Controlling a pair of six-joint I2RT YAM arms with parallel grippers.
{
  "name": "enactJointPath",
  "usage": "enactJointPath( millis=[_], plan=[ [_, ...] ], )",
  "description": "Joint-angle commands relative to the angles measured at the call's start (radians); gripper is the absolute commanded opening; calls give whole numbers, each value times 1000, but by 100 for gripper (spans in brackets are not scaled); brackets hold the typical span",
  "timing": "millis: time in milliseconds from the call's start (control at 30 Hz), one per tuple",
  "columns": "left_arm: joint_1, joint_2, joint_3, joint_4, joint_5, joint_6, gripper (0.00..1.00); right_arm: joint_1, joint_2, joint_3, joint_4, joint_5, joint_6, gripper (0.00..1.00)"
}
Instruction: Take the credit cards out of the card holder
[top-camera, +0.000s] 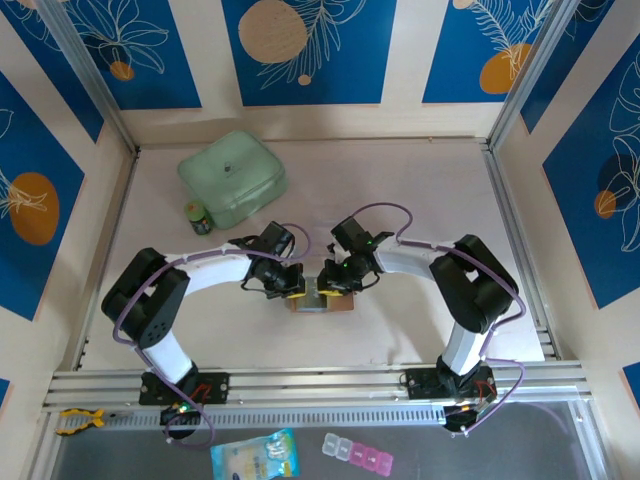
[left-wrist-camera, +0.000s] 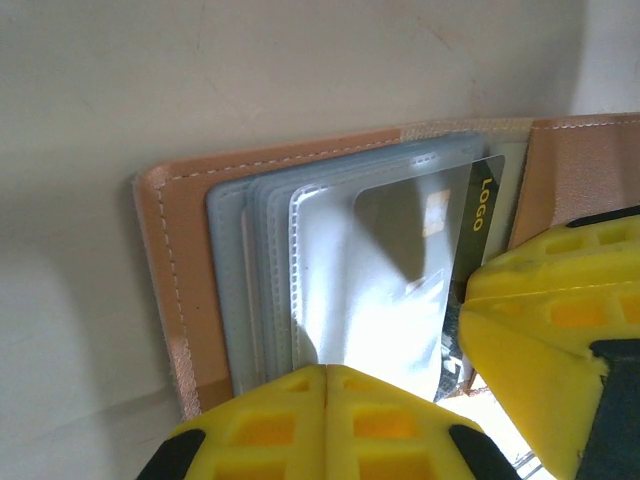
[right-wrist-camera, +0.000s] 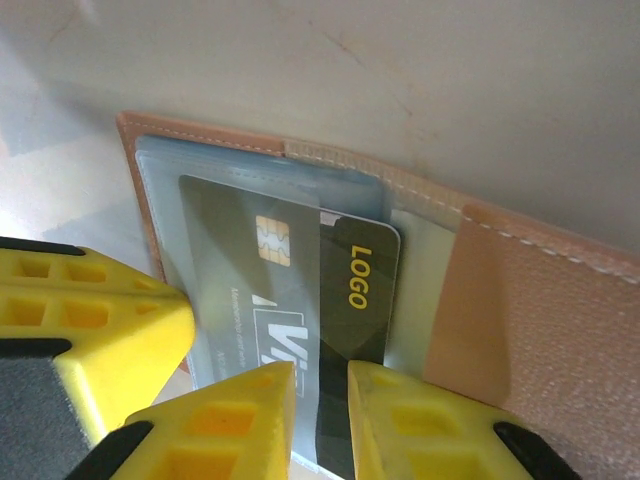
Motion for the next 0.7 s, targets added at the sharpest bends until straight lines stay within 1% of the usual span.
enactJointPath(
  millis=[0,200,367,467,567,667],
  plan=[
    [-7,-3,0,-39,-17,17,0,1,-38,-6,-56,18,-8,23],
    [-6,-28,23,-43,-17,13,0,-12,-81,-23,-16,-24,-6,24],
    [-7,-34,43,-59,-7,22,0,-17,-95,-40,-9,-15,-18,24],
    [-17,-35,53,-62,2,23,0,-14,-115,-62,19,-22,-56,25],
    [-34,-33,61,-47,6,26,0,-4,-146,-87,39,4,-97,25],
    [-45,-10,75,-63,-2,31,0,-7,-157,-100,49,8,-119,23]
  ],
)
